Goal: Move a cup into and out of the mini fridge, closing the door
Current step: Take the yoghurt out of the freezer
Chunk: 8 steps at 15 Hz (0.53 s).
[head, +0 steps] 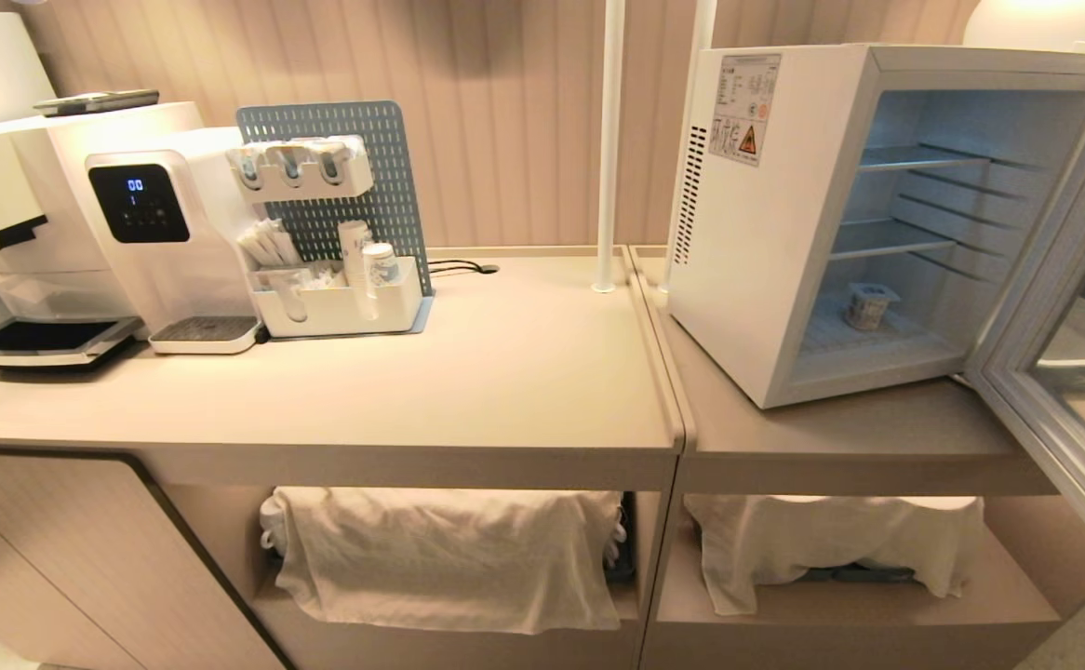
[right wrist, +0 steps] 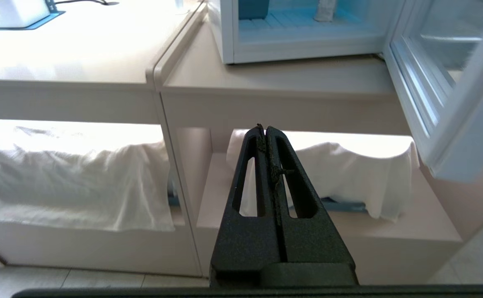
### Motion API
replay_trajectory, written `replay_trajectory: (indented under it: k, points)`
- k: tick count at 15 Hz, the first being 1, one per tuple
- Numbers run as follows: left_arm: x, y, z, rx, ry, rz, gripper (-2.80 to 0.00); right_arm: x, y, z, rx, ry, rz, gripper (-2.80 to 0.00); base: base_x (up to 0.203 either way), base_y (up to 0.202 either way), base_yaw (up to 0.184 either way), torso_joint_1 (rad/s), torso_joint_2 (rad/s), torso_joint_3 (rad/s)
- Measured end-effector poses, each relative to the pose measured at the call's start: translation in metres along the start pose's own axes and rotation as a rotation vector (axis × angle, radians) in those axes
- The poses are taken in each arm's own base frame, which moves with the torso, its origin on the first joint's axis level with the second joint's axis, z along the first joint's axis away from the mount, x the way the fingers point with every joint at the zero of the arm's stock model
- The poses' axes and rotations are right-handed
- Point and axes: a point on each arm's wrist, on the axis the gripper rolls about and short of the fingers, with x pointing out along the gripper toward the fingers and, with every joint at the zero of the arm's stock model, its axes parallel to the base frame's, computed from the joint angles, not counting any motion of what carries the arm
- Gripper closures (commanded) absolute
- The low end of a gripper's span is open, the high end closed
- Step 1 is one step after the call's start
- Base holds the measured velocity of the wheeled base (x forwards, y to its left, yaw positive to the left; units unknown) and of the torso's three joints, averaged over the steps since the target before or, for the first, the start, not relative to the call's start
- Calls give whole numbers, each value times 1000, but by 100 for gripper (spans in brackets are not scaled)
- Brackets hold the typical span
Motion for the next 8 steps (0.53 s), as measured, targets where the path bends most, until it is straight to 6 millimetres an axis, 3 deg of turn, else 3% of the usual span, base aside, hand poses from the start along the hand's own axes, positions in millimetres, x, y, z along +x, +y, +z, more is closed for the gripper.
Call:
replay_trajectory:
  k: [8]
  points:
    - [0, 0, 0, -2, -1, -1, 0, 0, 0, 0, 1, 2, -1, 0, 192, 0, 1, 3, 3, 1]
